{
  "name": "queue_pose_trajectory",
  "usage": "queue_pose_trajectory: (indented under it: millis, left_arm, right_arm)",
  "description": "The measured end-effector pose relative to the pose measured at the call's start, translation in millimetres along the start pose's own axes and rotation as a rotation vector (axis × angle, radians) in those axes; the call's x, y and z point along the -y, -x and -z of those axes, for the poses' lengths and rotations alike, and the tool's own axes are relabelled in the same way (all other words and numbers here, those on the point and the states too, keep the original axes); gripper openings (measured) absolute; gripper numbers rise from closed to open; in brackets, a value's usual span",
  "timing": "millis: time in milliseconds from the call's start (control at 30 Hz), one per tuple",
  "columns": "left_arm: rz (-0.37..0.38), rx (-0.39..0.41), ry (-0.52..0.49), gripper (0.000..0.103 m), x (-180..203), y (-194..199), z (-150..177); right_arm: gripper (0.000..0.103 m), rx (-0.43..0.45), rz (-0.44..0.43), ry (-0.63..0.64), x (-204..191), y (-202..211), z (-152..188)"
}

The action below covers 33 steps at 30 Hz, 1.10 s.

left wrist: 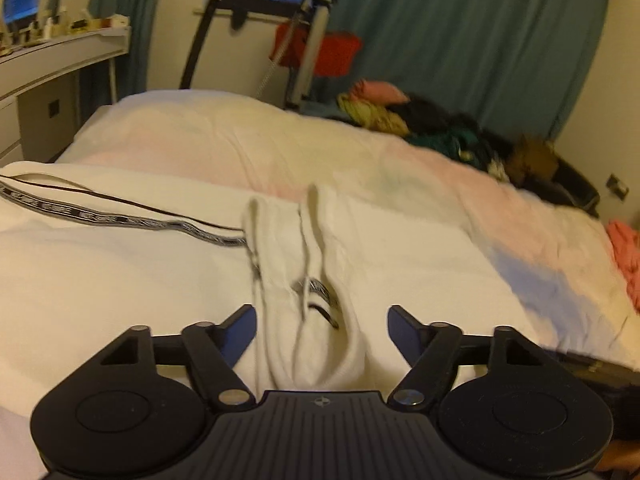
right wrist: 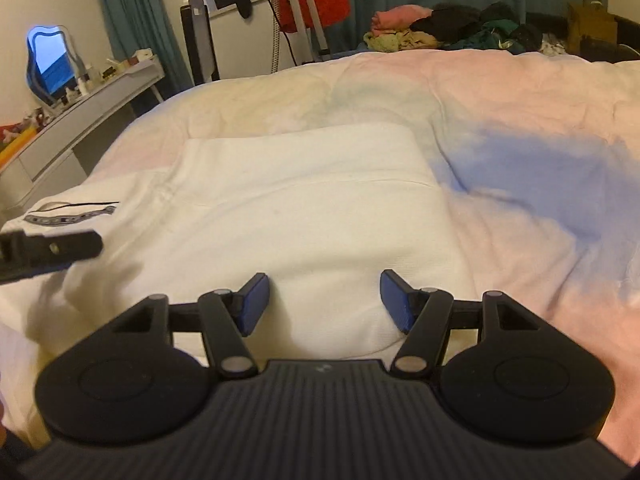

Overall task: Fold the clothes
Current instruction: 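Grasp the ribbed cuff with the left gripper and lift it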

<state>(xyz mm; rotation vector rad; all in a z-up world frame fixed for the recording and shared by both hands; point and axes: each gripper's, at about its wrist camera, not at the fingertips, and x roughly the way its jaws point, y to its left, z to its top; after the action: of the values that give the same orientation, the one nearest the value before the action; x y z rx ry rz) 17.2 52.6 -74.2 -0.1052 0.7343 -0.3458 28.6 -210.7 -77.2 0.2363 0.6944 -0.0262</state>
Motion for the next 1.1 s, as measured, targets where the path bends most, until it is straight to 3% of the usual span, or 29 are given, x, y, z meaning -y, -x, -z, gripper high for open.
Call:
queue_pose_trajectory:
  millis: [100, 200, 300, 400, 600, 733, 867, 900, 933, 1067, 1100]
  left_arm:
    - [-0.001, 0.009, -0.1, 0.054, 14, -3, 7]
    - [-0.008, 0.004, -0.169, 0.051, 25, -6, 13]
    - [-0.061, -0.038, -0.178, 0.031, 24, -16, 16]
    - [-0.037, -0.056, -0.111, 0.007, 14, -13, 12]
    - [0.182, -0.11, 0.227, 0.005, -20, 16, 5]
    - [0.166, -0.134, 0.382, 0.011, -47, 19, 18]
    - [0.206, -0.175, 0.517, 0.037, -79, 29, 20]
    - [0.207, -0.176, 0.547, 0.049, -90, 37, 19]
    - [0.2, -0.173, 0.577, 0.055, -101, 45, 17]
    - [0.075, -0.078, 0.66, 0.068, -156, 90, 2]
    - [0.016, -0.041, 0.663, 0.077, -170, 101, 0]
  right_arm:
    - [0.066, 0.01, 0.01, 0.015, -1, -4, -6]
    - [0.066, 0.014, 0.007, 0.016, 4, -18, -11]
    - [0.066, 0.014, 0.002, 0.006, 6, -26, -16]
    - [0.064, 0.019, 0.002, -0.014, 9, -25, -17]
    - [0.065, 0.094, 0.007, -0.045, 12, -10, -22]
    - [0.066, 0.05, -0.026, -0.115, 22, -19, -21]
    - [0.066, 0.036, -0.014, -0.091, 19, -23, -19]
    - [0.066, 0.034, -0.013, -0.085, 19, -22, -20]
    - [0.066, 0.032, -0.013, -0.083, 18, -23, -20]
    - [0.066, 0.028, -0.015, -0.103, 19, -23, -21]
    - [0.066, 0.026, -0.016, -0.111, 20, -23, -22]
